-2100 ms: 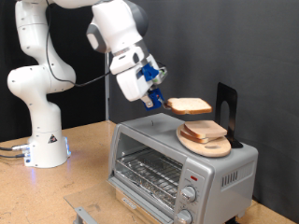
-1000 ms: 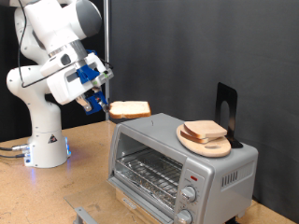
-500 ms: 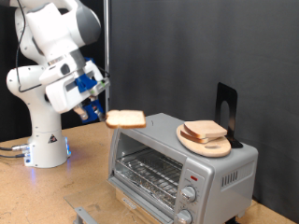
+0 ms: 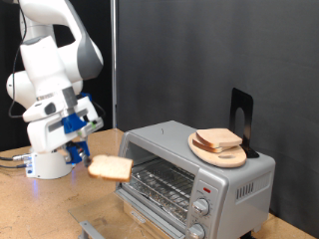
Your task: Make a piece of toast with the oven
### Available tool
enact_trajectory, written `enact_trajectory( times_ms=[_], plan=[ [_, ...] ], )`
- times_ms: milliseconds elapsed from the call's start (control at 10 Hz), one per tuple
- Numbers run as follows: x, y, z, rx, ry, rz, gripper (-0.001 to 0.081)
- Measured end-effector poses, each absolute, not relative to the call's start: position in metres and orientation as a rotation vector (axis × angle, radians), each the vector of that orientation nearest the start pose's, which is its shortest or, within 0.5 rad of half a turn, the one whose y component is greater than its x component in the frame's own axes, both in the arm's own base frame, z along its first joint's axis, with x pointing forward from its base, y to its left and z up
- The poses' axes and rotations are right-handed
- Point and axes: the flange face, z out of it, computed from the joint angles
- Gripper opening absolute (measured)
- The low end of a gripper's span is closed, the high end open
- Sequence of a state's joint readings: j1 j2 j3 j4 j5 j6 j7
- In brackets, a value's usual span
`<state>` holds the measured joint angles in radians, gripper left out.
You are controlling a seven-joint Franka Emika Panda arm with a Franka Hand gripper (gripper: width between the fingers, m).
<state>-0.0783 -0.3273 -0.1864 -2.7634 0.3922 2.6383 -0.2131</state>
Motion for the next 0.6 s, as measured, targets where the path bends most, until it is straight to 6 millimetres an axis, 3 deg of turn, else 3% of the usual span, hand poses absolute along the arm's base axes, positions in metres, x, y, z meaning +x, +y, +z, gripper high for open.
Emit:
enact_trajectory(
  times_ms=[200,400,600],
  plan=[
    [0.387,-0.117,0.306,-2.848,0.574,-0.333,0.0433],
    [0.386,-0.115,0.306,-2.85,0.524,-0.31,0.0433],
    [0.387,-0.108,0.306,-2.871,0.364,-0.215,0.0433]
  ],
)
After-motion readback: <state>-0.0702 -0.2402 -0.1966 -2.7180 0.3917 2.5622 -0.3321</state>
